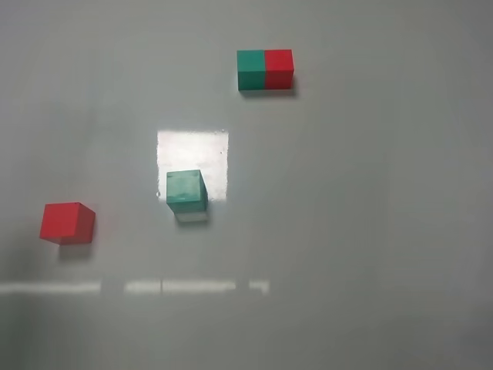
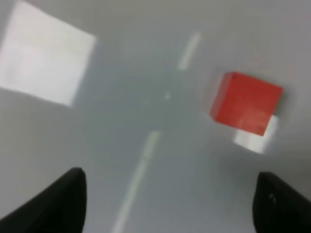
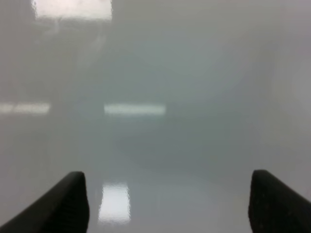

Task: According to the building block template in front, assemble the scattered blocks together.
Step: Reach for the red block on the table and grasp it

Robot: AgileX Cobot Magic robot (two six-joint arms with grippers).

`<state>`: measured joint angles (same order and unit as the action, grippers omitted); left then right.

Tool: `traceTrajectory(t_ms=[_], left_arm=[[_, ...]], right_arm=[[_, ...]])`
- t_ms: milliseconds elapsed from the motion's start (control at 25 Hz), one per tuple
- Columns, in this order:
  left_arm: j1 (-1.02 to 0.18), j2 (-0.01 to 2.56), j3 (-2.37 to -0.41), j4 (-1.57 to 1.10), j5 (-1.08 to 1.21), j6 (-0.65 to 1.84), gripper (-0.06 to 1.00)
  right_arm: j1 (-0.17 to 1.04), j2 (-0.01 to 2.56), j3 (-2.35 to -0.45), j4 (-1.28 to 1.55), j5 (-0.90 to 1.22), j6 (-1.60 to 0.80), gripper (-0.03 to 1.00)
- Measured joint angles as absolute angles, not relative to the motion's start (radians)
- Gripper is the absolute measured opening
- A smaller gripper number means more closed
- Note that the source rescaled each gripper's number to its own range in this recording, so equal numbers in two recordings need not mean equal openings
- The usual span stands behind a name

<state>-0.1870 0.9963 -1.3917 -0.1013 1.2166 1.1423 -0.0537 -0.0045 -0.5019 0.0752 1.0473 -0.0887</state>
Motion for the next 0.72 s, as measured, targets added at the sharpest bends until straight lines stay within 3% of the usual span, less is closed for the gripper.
traceTrajectory(t_ms=[160, 320, 720], left_arm=[[-0.416, 1.016, -1.347, 0.079, 1.22, 1.07, 0.86], [-0.564, 1.056, -1.304, 0.192, 1.223, 0.971, 0.88], [-0.62, 1.11, -1.221, 0.256, 1.222, 0.925, 0.93]], right_arm=[[-0.054, -0.004, -0.502, 0.075, 1.047, -0.089, 0.66], [-0.054, -0.004, -0.502, 0.075, 1.047, -0.089, 0.66], [-0.054, -0.004, -0.502, 0.077, 1.047, -0.089, 0.66]])
